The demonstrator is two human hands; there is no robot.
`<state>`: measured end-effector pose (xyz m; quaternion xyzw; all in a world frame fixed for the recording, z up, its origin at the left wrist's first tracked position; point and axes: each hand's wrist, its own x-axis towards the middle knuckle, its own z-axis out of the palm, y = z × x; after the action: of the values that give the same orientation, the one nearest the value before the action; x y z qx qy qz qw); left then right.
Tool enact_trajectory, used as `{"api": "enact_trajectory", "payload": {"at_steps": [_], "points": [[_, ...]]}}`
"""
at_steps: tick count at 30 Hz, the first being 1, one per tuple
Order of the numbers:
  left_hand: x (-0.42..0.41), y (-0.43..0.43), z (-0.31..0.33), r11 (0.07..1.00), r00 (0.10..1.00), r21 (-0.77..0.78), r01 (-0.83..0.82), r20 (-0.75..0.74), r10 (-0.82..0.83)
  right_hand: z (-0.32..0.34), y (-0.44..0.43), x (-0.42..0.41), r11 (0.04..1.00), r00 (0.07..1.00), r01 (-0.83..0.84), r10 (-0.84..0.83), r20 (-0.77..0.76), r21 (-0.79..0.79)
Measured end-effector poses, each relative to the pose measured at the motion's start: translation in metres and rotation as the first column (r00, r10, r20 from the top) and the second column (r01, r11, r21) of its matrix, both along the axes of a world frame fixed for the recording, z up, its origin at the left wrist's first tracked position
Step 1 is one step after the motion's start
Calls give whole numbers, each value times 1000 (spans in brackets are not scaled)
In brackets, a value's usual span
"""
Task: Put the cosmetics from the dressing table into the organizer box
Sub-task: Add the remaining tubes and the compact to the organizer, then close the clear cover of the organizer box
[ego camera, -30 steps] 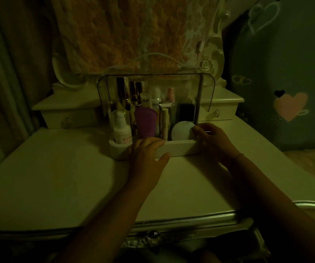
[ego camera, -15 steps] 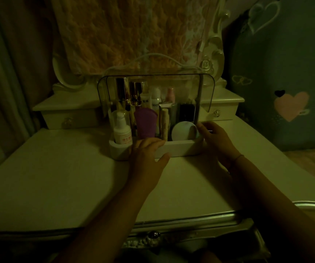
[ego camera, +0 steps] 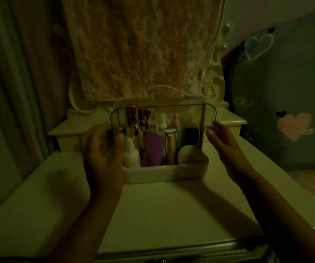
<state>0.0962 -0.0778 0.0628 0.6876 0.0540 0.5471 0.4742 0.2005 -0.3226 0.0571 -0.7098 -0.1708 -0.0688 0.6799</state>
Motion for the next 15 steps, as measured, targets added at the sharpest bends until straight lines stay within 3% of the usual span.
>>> {"api": "enact_trajectory", "payload": {"at_steps": [3,6,10,15], "points": [[13,21,16,969,997,-235,77,-5,-80,15,4,-4,999,999,-29,28,18,43],[26,28,24,899,968,-415,140,-133,-212,31,11,-5,997,999,-33,31,38,70],[35,26,27,896,919,-410,172,-261,-296,45,19,-3,996,999,-43,42,17,78],[37,16,28,857,864,-437,271,-283,-417,49,22,-7,996,998,-51,49,25,70]]}}
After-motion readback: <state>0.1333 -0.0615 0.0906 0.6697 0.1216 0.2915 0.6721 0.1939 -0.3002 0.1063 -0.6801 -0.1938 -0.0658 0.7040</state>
